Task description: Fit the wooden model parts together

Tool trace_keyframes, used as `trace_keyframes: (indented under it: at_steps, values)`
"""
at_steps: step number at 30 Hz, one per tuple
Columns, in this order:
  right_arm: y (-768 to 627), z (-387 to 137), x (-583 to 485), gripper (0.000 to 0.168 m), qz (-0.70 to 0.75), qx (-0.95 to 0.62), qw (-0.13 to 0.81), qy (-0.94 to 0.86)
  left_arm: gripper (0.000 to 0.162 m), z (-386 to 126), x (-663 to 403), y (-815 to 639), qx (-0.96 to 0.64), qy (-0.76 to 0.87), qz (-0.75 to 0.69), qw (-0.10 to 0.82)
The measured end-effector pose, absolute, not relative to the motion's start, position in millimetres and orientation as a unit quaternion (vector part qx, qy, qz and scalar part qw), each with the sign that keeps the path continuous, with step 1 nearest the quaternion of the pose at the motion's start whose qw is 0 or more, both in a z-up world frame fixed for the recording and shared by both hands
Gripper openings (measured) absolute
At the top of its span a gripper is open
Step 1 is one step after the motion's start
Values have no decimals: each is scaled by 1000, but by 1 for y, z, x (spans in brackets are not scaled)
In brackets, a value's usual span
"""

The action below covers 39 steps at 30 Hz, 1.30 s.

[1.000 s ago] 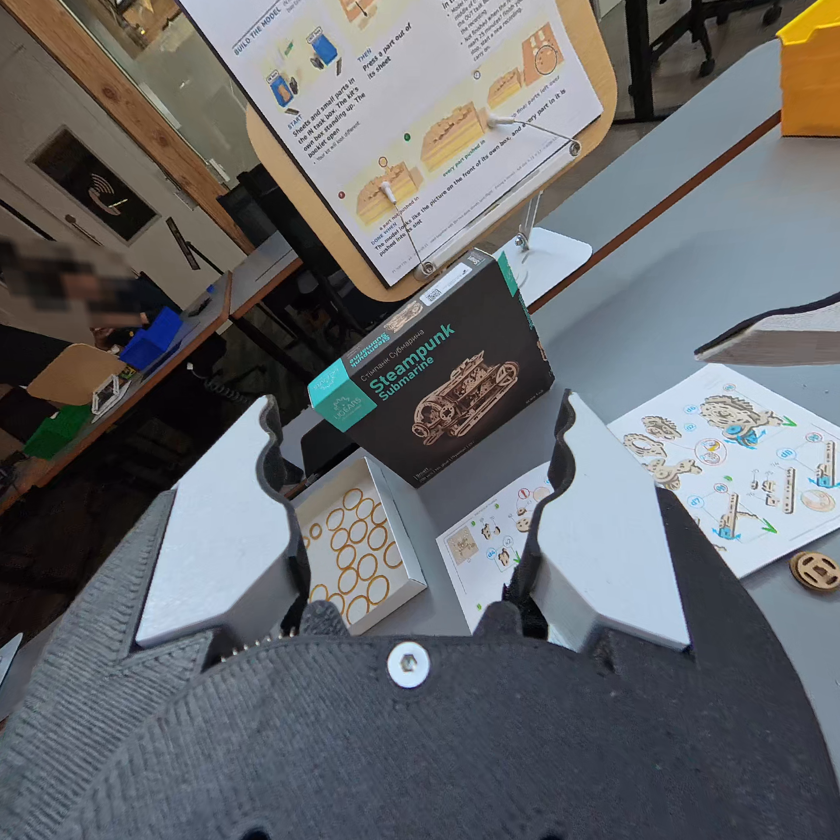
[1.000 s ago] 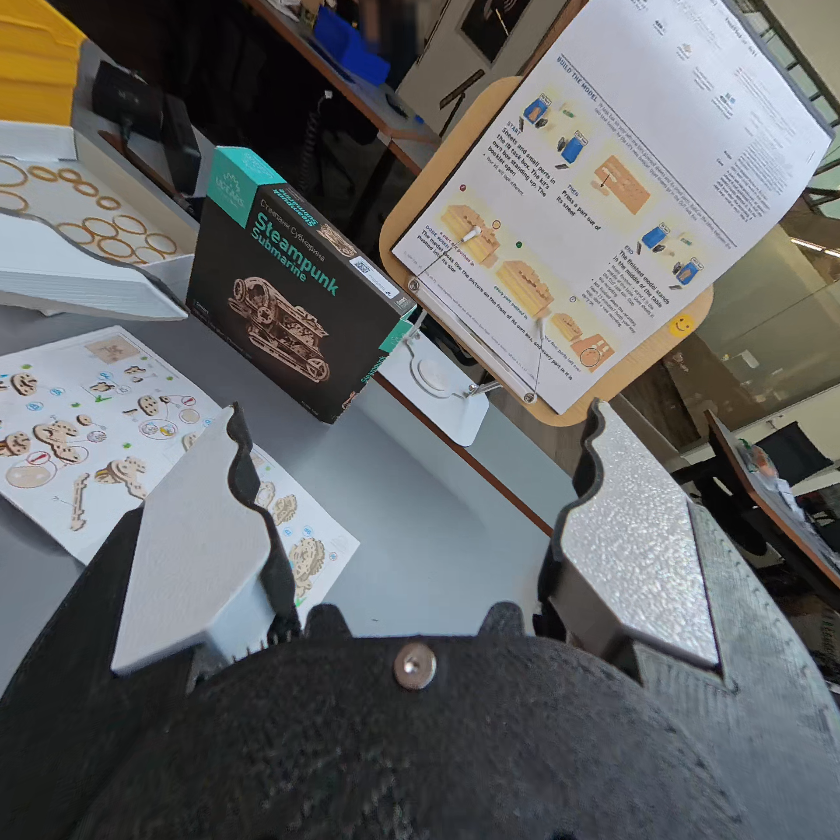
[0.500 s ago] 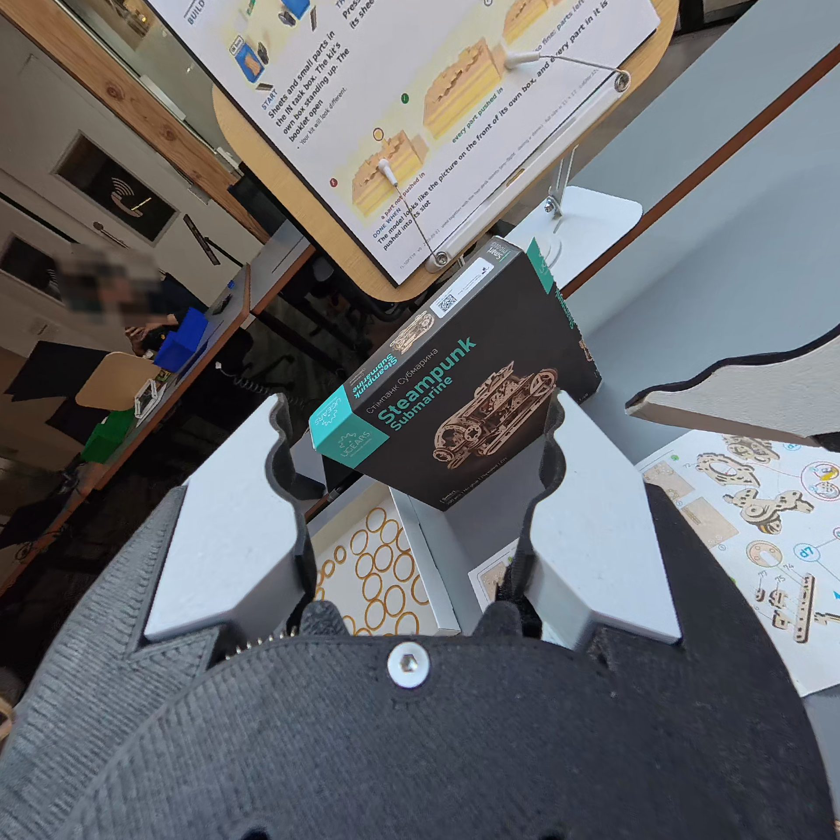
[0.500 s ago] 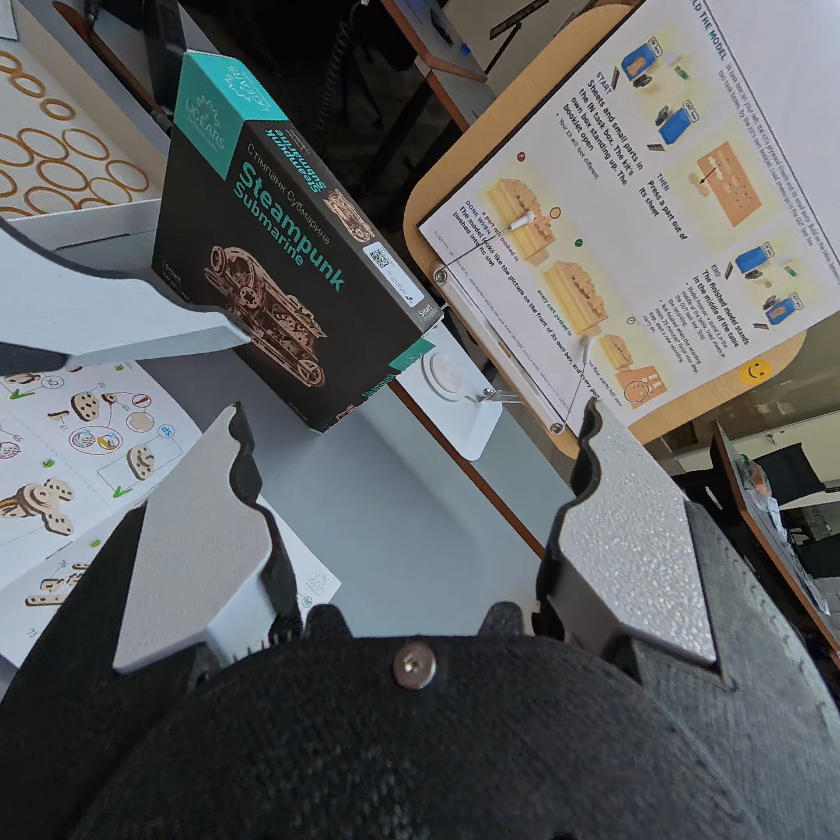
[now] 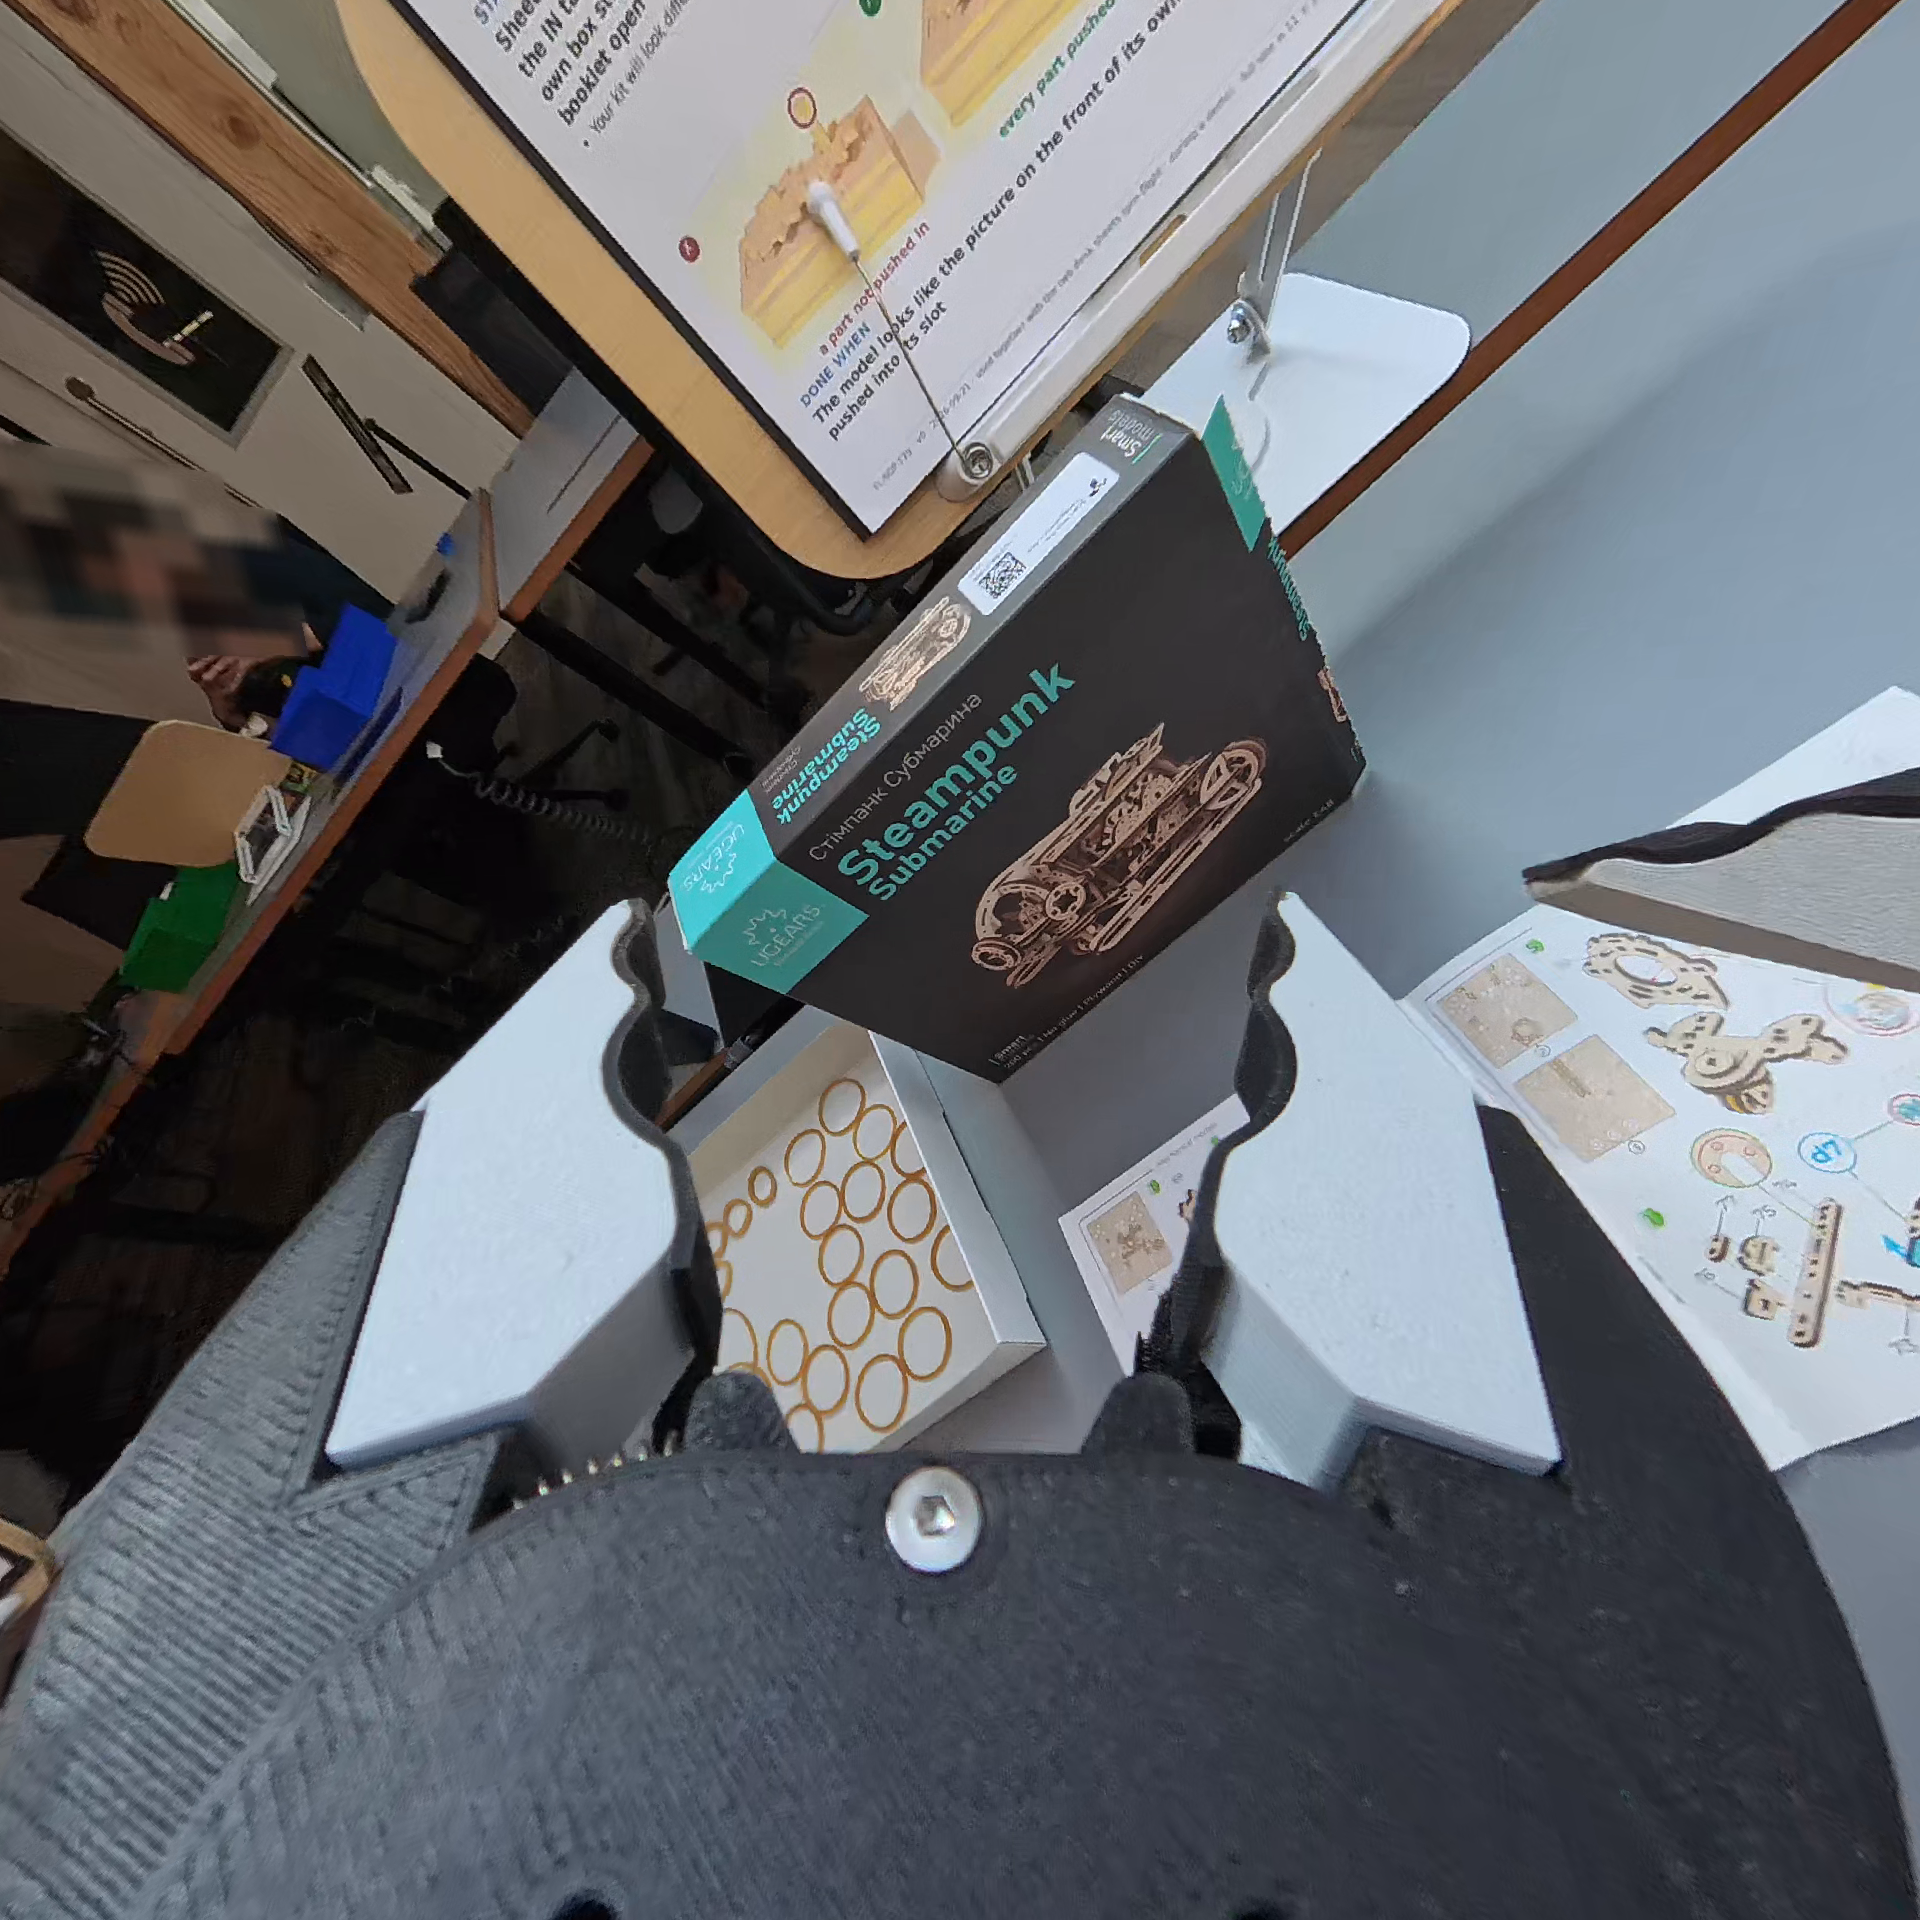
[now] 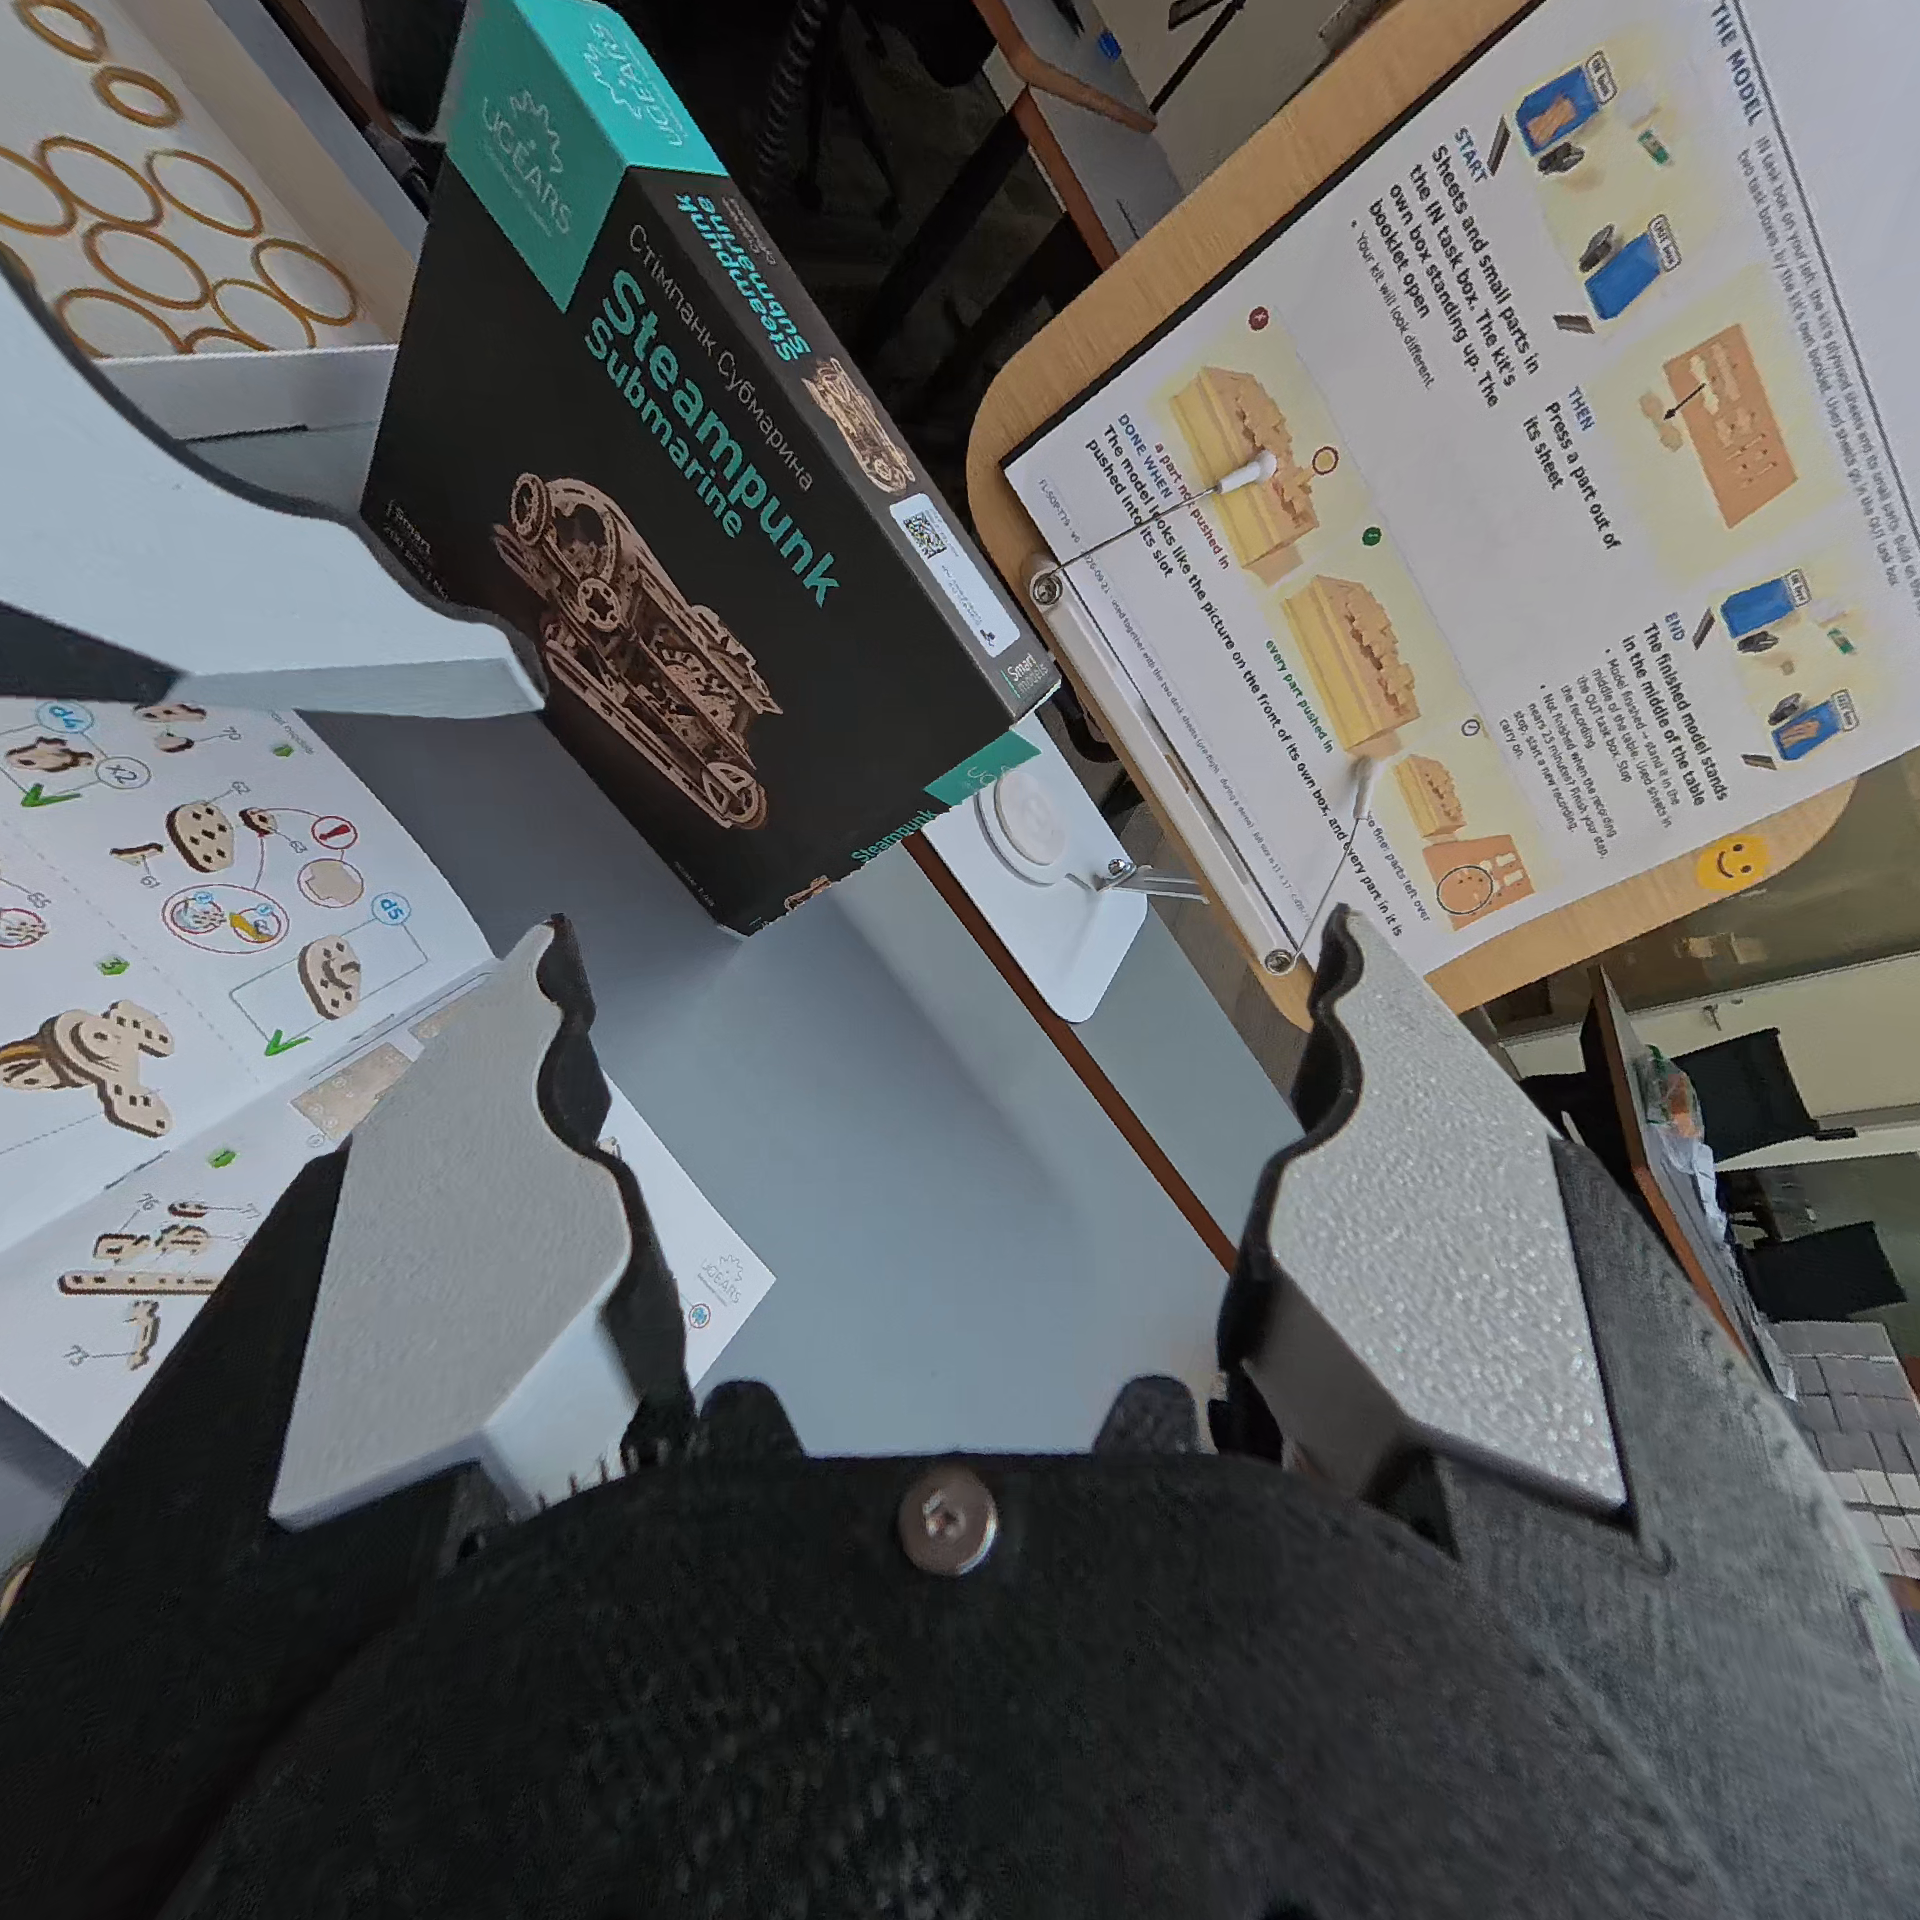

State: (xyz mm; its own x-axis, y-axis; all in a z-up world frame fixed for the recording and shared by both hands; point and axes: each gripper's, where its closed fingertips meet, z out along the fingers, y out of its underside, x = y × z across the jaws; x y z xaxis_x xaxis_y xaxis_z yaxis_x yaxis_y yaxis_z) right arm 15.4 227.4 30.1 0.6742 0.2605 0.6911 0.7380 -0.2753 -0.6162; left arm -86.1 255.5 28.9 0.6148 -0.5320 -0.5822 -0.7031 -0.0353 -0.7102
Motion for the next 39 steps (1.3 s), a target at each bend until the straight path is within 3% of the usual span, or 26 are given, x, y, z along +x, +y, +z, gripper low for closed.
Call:
trace_keyframes:
  at_steps: [6,13,21,27,32,39]
  values:
    - [220,33,10,137,-184,-778,509,-319,106,31,-72,246,-699,450,54,554]
    - [218,29,9,141,-156,-794,500,-307,110,27,-65,240,-689,461,61,556]
    - [222,24,15,142,-221,-774,487,-340,109,32,-69,249,-707,422,35,567]
    - [219,27,8,142,-155,-790,500,-320,106,39,-70,245,-679,438,80,583]
    - [217,22,11,143,-247,-765,476,-357,110,35,-70,241,-709,430,30,558]
    - [214,27,9,139,-177,-786,495,-326,105,36,-65,235,-697,443,32,564]
